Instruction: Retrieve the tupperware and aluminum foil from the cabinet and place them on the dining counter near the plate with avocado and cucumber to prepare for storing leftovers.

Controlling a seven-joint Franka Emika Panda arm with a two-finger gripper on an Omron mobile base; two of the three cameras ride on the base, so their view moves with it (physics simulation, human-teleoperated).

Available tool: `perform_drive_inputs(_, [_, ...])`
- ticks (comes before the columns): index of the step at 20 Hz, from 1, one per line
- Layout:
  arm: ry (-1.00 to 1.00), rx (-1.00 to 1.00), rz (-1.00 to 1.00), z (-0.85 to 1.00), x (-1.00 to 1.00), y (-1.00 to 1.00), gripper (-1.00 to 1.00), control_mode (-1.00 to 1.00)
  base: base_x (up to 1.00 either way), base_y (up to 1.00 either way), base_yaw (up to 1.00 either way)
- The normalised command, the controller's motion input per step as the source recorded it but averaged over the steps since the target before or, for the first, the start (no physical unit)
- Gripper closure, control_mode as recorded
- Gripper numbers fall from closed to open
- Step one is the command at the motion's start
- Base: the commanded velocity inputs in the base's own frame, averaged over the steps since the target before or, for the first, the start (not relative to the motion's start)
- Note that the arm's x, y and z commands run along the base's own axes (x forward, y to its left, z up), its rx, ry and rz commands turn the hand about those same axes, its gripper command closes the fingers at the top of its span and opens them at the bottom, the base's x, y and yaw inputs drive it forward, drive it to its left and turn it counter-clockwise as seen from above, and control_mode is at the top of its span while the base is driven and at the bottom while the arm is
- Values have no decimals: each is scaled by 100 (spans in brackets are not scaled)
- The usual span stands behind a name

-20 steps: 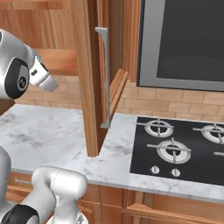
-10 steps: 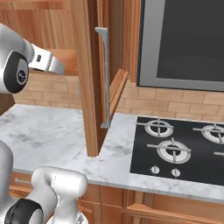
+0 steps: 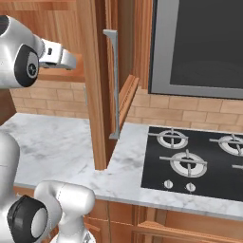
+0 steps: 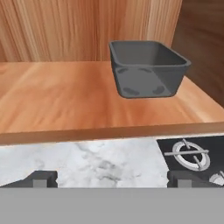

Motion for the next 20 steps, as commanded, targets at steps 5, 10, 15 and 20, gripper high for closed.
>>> perform_drive_inputs(5, [-13, 0, 0, 0, 35, 0, -100, -100, 0, 0, 0])
perform_drive_inputs(10, [-24, 0, 0, 0, 24, 0, -100, -100, 0, 0, 0])
perform_drive_inputs(15, [-9, 0, 0, 0, 34, -6, -100, -100, 0, 0, 0])
perform_drive_inputs(20, [0, 0, 0, 3, 39, -21, -100, -100, 0, 0, 0])
